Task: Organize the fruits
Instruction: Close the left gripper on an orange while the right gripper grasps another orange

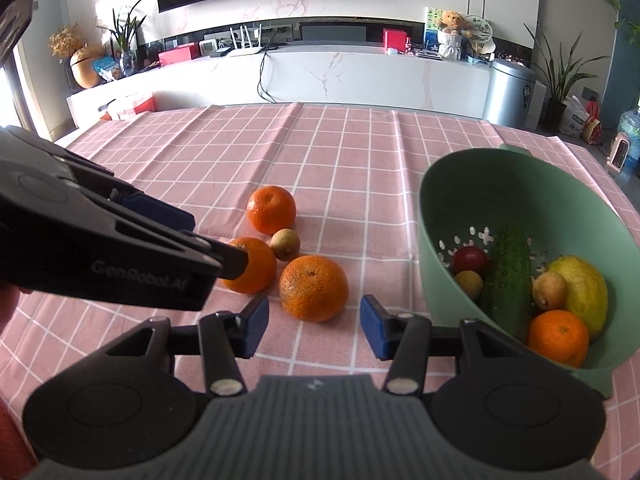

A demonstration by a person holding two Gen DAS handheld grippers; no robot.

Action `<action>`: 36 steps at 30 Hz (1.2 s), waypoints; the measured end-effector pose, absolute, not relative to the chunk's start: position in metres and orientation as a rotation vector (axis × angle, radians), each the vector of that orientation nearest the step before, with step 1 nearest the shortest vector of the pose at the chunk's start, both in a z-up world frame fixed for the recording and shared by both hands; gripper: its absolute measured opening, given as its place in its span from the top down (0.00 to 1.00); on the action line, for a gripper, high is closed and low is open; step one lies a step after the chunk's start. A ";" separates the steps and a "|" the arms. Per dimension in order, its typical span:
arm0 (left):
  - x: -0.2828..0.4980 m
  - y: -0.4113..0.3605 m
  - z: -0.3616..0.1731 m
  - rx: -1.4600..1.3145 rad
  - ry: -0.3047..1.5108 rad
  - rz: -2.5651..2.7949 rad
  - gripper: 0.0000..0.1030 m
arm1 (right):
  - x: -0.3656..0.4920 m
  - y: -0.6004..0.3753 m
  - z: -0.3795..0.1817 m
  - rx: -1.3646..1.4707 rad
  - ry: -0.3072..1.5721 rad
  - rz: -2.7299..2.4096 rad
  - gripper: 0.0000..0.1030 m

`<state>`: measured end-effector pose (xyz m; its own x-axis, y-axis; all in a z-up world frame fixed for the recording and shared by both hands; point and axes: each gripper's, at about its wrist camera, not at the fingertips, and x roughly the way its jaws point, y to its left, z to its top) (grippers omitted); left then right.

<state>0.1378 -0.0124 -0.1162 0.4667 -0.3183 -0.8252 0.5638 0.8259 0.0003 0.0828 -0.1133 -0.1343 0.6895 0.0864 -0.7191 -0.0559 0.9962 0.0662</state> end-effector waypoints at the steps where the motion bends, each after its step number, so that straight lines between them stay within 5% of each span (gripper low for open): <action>1: 0.141 -0.012 -0.120 0.277 0.952 -0.551 0.43 | 0.085 -0.113 -0.136 0.036 0.808 0.081 0.54; 24: 0.161 -0.008 -0.137 0.150 1.027 -0.539 0.52 | 0.111 -0.112 -0.155 -0.005 0.825 0.135 0.58; 36: 0.139 -0.003 -0.095 0.113 0.960 -0.534 0.53 | 0.086 -0.111 -0.128 -0.019 0.798 0.162 0.59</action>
